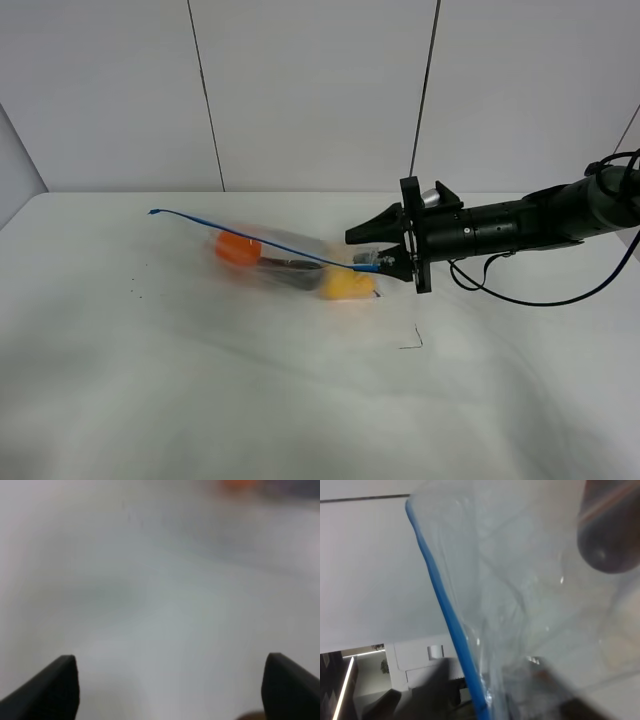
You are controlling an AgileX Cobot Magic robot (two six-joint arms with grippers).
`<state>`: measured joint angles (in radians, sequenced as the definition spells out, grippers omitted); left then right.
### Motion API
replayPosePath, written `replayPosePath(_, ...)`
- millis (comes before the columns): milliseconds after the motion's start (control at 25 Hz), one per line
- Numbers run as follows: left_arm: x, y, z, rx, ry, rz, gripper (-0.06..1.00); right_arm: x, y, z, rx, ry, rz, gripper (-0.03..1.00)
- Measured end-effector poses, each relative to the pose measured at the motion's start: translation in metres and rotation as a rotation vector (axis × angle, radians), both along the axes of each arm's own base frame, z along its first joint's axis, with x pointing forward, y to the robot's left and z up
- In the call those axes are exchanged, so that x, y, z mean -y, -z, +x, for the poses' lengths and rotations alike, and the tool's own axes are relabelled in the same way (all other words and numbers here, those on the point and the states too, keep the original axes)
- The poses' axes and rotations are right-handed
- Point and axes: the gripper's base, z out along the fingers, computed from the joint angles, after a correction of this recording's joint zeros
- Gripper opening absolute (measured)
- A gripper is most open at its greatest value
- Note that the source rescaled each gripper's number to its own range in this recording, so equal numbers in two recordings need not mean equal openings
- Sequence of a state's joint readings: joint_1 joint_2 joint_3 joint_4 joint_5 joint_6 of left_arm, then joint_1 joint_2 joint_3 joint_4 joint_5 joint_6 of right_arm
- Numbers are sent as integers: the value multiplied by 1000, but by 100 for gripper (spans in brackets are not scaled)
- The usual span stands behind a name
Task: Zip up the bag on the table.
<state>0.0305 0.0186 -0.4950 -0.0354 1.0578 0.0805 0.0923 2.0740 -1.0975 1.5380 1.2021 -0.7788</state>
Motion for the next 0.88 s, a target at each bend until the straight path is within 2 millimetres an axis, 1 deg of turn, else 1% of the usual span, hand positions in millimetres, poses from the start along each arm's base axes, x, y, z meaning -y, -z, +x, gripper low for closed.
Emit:
replayPosePath(40, 0, 0, -2, 15, 0, 1, 96, 0, 0, 0, -6, -4, -4, 80)
replayPosePath(80, 0, 1, -3, 15, 1, 0, 96, 1, 1, -1, -14, -7, -8, 88)
replayPosePath(120, 0, 1, -4, 14, 2, -1, 96, 2, 1, -1, -20, -13, -14, 93)
replayPosePath(200, 0, 1, -4, 16, 2, -2, 96, 8, -1, 2, -27, -44, -59, 97)
replayPosePath(320, 0, 1, -4, 16, 2, -2, 96, 22, -11, 16, 2, -130, -207, 99)
replayPosePath(400, 0, 1, -4, 16, 2, -2, 96, 31, -22, 27, 32, -204, -374, 100)
replayPosePath(480, 0, 1, -4, 16, 2, -2, 96, 42, -32, 38, 38, -237, -554, 100)
replayPosePath(640, 0, 1, -4, 16, 2, -2, 96, 67, -56, 60, 90, -226, -893, 100)
replayPosePath(680, 0, 1, -4, 16, 2, -2, 96, 67, -56, 60, 90, -226, -893, 100)
replayPosePath(760, 0, 1, -4, 16, 2, -2, 96, 79, -65, 66, 98, -192, -994, 100)
replayPosePath(880, 0, 1, -4, 16, 2, -2, 96, 94, -67, 68, 82, -164, -1065, 100)
